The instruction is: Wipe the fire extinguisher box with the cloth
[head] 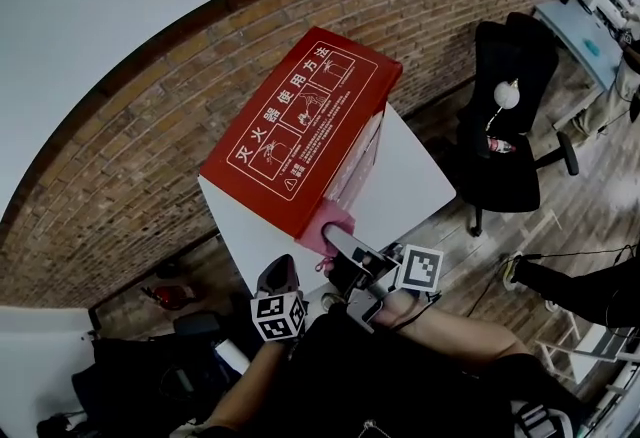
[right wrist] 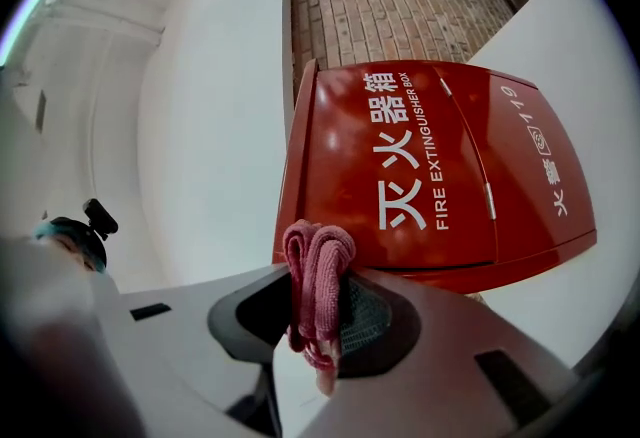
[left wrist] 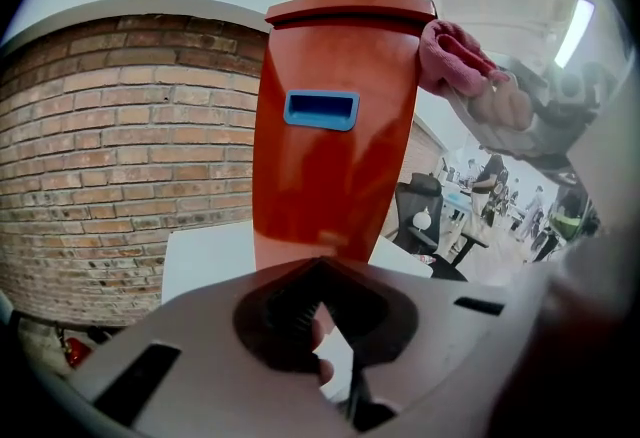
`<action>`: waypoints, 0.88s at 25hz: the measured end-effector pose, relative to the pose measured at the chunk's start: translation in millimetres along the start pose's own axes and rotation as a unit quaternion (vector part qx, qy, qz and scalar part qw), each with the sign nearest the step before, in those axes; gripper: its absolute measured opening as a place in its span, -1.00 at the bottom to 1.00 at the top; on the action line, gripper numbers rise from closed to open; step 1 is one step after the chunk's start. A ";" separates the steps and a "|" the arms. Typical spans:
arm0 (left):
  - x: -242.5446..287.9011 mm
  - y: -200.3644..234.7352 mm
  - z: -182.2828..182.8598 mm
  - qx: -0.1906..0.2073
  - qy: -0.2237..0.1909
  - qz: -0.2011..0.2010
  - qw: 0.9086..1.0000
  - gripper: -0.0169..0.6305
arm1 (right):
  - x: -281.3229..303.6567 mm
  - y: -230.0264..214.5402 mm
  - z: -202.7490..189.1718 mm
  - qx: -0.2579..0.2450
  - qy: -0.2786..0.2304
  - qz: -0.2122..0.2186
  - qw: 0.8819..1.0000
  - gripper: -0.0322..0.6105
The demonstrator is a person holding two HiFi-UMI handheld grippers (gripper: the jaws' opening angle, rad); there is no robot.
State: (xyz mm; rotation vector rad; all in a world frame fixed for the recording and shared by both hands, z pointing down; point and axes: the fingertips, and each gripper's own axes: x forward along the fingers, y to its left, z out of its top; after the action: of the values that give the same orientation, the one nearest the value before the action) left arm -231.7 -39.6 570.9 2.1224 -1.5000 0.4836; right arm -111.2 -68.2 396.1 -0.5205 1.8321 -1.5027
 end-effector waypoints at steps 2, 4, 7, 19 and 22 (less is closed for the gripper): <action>-0.7 3.0 -3.5 0.001 0.004 0.002 1.000 -0.86 | -0.6 -5.3 -0.3 -0.005 -0.003 -0.002 1.000 -0.56; -1.4 5.0 -5.8 0.002 0.007 0.003 1.000 -0.86 | -1.1 -8.3 -0.3 -0.013 -0.005 -0.002 1.000 -0.56; -2.7 6.8 -7.1 0.006 0.009 0.003 1.000 -0.86 | -2.1 -13.8 -0.5 -0.021 -0.008 -0.004 1.000 -0.56; -10.5 7.7 -14.1 0.013 0.014 0.001 1.000 -0.86 | -11.9 -50.2 0.1 -0.038 -0.011 -0.032 0.999 -0.56; -12.0 8.6 -15.7 0.013 0.015 0.003 1.000 -0.86 | -14.5 -60.8 0.0 -0.040 -0.012 -0.039 0.998 -0.56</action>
State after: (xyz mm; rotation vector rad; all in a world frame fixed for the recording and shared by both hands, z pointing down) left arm -243.9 -23.7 578.7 2.1221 -1.4913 0.5364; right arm -108.8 -73.2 458.4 -0.6533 1.8774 -1.4727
